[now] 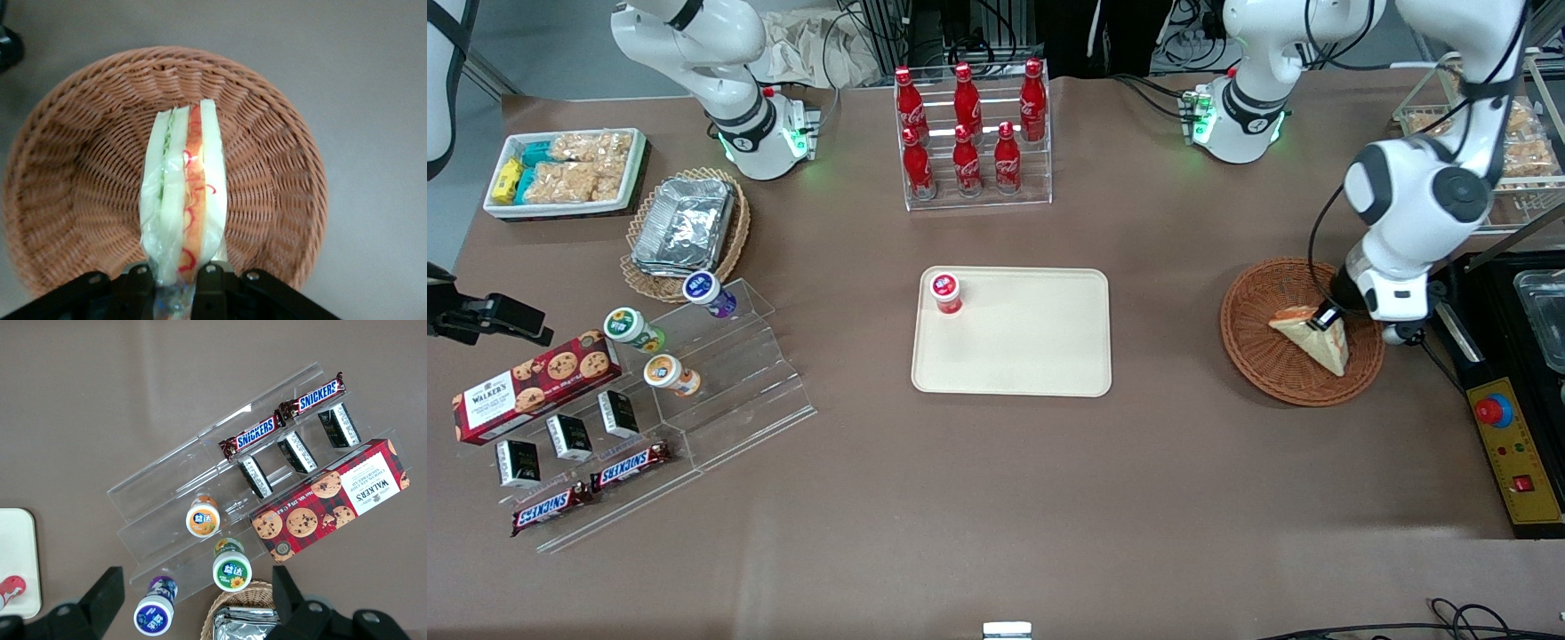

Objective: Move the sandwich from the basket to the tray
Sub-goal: 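Lift the sandwich up out of the basket with the left gripper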

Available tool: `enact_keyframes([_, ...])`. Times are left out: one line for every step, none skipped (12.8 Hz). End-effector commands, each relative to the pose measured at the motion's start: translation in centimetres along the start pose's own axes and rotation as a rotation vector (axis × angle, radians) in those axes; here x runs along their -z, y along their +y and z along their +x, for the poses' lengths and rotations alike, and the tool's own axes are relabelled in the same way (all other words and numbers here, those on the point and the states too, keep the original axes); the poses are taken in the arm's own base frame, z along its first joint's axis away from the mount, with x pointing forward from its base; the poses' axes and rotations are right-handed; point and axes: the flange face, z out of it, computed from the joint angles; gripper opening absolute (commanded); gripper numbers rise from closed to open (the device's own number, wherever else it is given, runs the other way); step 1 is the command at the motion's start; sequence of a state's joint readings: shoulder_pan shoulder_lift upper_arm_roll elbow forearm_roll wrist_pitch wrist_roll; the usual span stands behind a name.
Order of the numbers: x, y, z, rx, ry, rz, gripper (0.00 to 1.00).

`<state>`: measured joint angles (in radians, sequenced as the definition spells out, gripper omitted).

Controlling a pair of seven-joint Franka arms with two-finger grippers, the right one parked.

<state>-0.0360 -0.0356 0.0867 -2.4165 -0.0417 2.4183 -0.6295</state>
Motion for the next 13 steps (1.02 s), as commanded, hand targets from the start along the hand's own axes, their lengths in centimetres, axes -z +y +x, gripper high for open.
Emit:
enact_keyframes([9.0, 0.9, 1.2, -0.128, -0.055, 0.024, 0.00])
enact_keyframes([12.7, 1.6, 2.0, -0.149, -0.085, 0.042, 0.00])
enact_keyframes([16.3, 2.3, 2.3, -0.165, -0.097, 0.063, 0.00])
enact_keyframes([19.0, 2.7, 2.1, -0.190, -0.096, 0.094, 0.00])
enact_keyframes([20.6, 3.6, 0.6, -0.288, -0.099, 0.126, 0.00])
enact_keyframes([22.5, 3.5, -0.1, -0.348, -0.098, 0.121, 0.00])
enact_keyframes([24.1, 3.5, -0.7, -0.389, -0.104, 0.109, 0.00])
enact_keyframes([25.4, 4.0, -1.6, -0.444, -0.108, 0.105, 0.00])
enact_keyframes([26.8, 5.9, -3.5, -0.508, -0.100, 0.112, 0.00])
enact_keyframes([27.4, 8.4, -6.0, -0.562, -0.093, 0.124, 0.00])
enact_keyframes([27.1, 11.0, -8.8, -0.615, -0.084, 0.134, 0.00])
enact_keyframes([26.7, 13.0, -11.1, -0.642, -0.076, 0.138, 0.00])
enact_keyframes([26.4, 14.8, -13.0, -0.658, -0.073, 0.105, 0.00])
